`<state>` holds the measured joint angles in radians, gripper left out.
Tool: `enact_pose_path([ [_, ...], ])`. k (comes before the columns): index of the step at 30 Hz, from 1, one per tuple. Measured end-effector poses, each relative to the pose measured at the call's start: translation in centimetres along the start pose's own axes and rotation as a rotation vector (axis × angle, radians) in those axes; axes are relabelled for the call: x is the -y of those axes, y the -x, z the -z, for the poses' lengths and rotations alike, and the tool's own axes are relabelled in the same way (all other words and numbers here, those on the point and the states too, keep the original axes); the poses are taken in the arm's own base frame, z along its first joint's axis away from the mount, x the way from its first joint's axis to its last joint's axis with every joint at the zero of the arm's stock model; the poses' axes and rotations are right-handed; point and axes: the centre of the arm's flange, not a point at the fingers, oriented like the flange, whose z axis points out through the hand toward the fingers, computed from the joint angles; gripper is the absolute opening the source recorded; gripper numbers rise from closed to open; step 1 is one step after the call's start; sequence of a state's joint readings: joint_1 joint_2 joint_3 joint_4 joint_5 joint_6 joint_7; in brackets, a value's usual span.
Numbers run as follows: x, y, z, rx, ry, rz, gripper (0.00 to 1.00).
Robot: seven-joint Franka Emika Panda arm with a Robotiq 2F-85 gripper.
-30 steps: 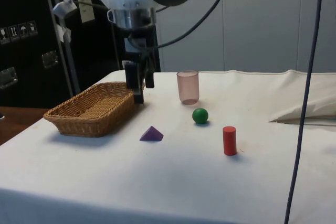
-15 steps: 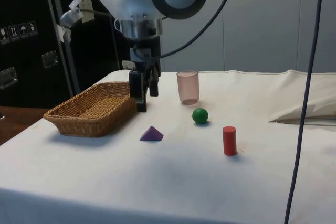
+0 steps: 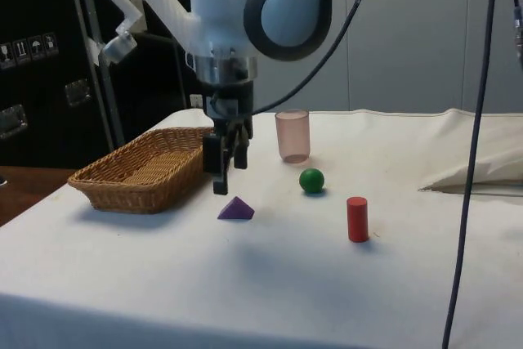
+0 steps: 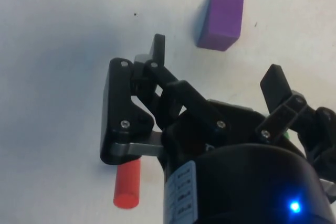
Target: Pick up the triangular block and place it into the basket.
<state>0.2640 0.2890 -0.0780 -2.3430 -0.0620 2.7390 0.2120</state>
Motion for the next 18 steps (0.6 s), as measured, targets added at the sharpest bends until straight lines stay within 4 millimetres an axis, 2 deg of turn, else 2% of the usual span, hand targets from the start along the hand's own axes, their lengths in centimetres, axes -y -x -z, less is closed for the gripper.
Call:
enact_pose_path([
  [8,-0.2,0.3,-2.8,-0.021,-0.002,-0.016,1.0],
  [18,-0.2,0.5,-4.3,-0.044,-0.005,-0.016,1.0],
])
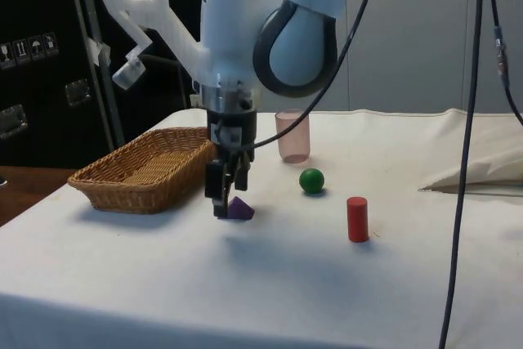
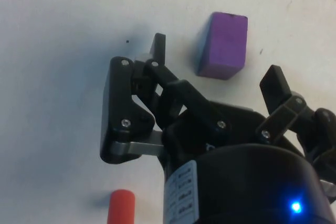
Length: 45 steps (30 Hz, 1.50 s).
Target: Pick up the triangular block and place it into the basket.
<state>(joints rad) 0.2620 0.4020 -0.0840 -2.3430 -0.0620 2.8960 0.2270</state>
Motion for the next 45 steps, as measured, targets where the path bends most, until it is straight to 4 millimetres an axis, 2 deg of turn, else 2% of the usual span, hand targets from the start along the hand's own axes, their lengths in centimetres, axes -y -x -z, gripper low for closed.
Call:
enact_pose_path([
  [11,0.0,0.2,-0.6,-0.004,-0.001,0.001,1.0],
  [12,0.1,0.2,-0.6,-0.004,-0.001,0.002,0.93],
  [19,0.1,0.2,-0.6,-0.004,-0.001,0.002,0.57],
  [20,0.1,0.2,-0.6,-0.004,-0.001,0.002,0.57],
  [21,0.0,0.3,-0.7,-0.003,-0.001,0.002,0.47],
  [24,0.0,0.2,-0.6,-0.004,-0.001,0.002,0.33],
  [32,0.1,0.1,-0.4,-0.011,-0.003,0.002,0.33],
  [38,0.0,-0.6,1.5,-0.037,-0.008,-0.003,0.33],
  [45,-0.3,-1.6,2.9,-0.05,-0.007,-0.01,0.33],
])
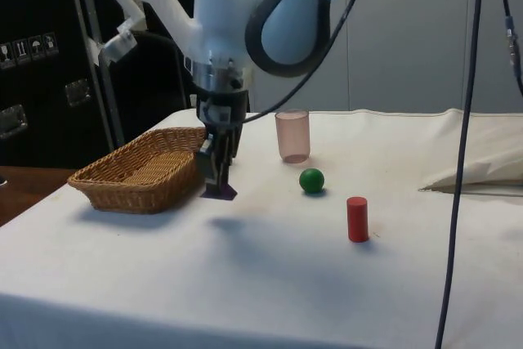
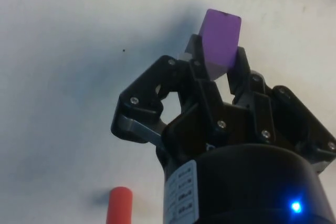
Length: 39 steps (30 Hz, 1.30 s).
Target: Pick up the triangular block and place it into the basket.
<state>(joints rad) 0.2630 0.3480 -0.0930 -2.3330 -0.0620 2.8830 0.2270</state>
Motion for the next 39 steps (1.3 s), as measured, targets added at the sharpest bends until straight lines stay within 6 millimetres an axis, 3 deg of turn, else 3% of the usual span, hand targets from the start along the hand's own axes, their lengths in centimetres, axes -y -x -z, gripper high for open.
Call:
enact_pose_path([
  [18,-0.8,-4.6,4.5,-0.021,0.012,-0.028,0.33],
  [39,-2.4,-9.2,8.1,-0.047,0.032,-0.058,0.33],
])
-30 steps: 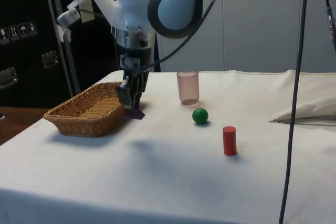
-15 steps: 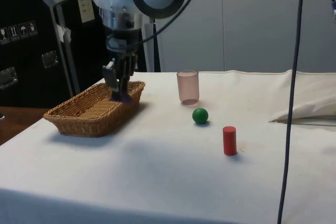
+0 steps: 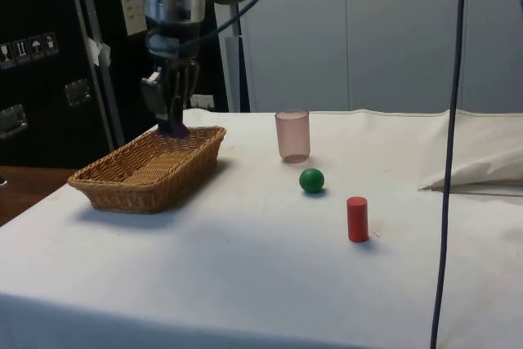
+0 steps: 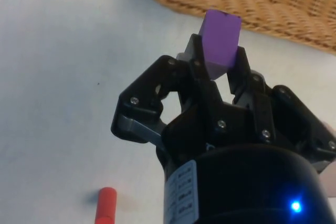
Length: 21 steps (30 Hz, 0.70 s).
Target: Pick up the triangular block and place it into the basket.
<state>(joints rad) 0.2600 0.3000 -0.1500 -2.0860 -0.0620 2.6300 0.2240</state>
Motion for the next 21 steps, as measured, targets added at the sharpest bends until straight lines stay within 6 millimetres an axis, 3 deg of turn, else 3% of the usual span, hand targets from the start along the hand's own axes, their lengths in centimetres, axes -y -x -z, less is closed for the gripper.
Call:
enact_pose_path([
  [12,-2.0,-4.3,-1.3,-0.024,-0.003,-0.012,0.33],
  [17,-2.7,-5.0,-1.8,-0.026,-0.001,-0.014,0.33],
  [21,-4.1,-5.4,-3.6,-0.015,0.003,-0.019,0.33],
])
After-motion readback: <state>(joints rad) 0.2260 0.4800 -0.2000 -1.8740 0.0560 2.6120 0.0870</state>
